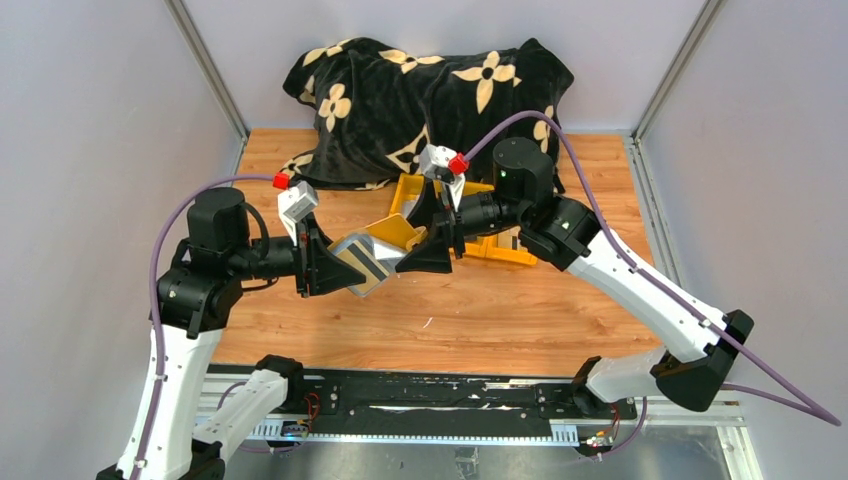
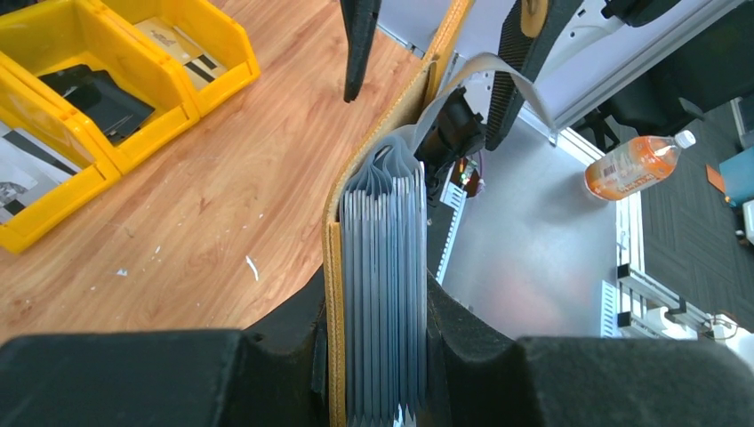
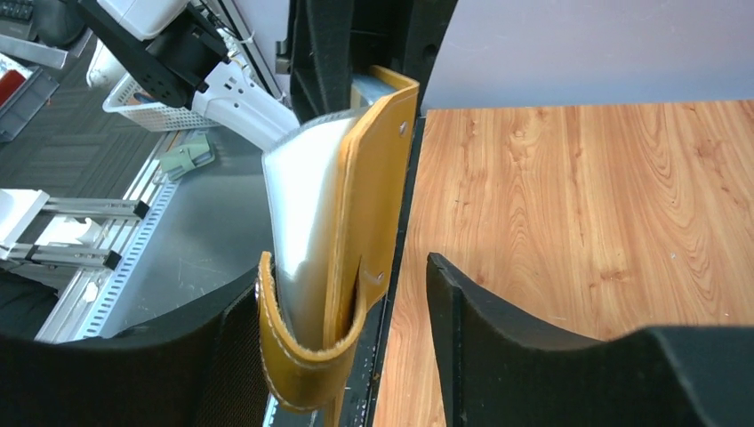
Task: Take the credit cards out of the card holder
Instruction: Open the card holder.
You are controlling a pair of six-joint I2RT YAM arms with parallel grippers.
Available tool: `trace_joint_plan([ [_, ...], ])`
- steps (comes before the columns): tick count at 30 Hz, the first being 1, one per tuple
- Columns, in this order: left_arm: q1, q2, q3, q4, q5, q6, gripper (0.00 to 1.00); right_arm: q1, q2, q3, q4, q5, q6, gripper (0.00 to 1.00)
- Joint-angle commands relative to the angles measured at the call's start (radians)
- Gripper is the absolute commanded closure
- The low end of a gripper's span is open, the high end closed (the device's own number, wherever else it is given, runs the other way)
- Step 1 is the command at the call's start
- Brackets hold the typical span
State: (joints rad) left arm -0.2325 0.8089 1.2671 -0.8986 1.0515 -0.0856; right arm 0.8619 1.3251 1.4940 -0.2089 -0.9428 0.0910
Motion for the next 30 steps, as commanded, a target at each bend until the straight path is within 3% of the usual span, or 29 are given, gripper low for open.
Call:
trace_joint_plan([
  [1, -0.001, 0.004, 0.051, 0.004, 0.036, -0.003, 0.97, 0.026, -0.056, -0.04, -0.016, -0.013, -0.07, 0.38],
  [6, -0.001, 0.004, 0.053, 0.003, 0.039, -0.01, 0.98, 0.036, -0.088, -0.111, 0.093, 0.067, -0.036, 0.36],
  [11, -0.001, 0.003, 0.049, 0.004, 0.044, -0.018, 0.98, 0.043, -0.077, -0.093, 0.198, 0.182, 0.003, 0.41],
  [16, 0.0, -0.007, 0.054, 0.003, 0.059, -0.027, 0.99, 0.044, -0.063, -0.072, 0.306, 0.263, 0.03, 0.56],
  [20, -0.001, -0.011, 0.056, 0.004, 0.059, -0.025, 0.99, 0.045, -0.047, -0.075, 0.374, 0.183, 0.112, 0.66],
  [26, -0.001, -0.01, 0.052, 0.001, 0.045, -0.017, 0.95, 0.045, -0.007, -0.059, 0.408, -0.002, 0.224, 0.97],
  [27, -0.001, -0.01, 0.051, 0.0, 0.037, -0.015, 0.89, 0.043, -0.004, -0.054, 0.41, -0.007, 0.236, 1.0],
  [28, -0.001, -0.01, 0.051, 0.0, 0.031, -0.014, 0.73, 0.042, -0.002, -0.052, 0.412, 0.004, 0.25, 1.0],
  [29, -0.001, -0.011, 0.048, 0.001, 0.026, -0.017, 0.49, 0.038, -0.002, -0.055, 0.433, 0.021, 0.27, 1.0],
  [30, -0.001, -0.012, 0.045, 0.002, 0.024, -0.023, 0.32, 0.033, -0.003, -0.063, 0.472, 0.038, 0.302, 1.0],
])
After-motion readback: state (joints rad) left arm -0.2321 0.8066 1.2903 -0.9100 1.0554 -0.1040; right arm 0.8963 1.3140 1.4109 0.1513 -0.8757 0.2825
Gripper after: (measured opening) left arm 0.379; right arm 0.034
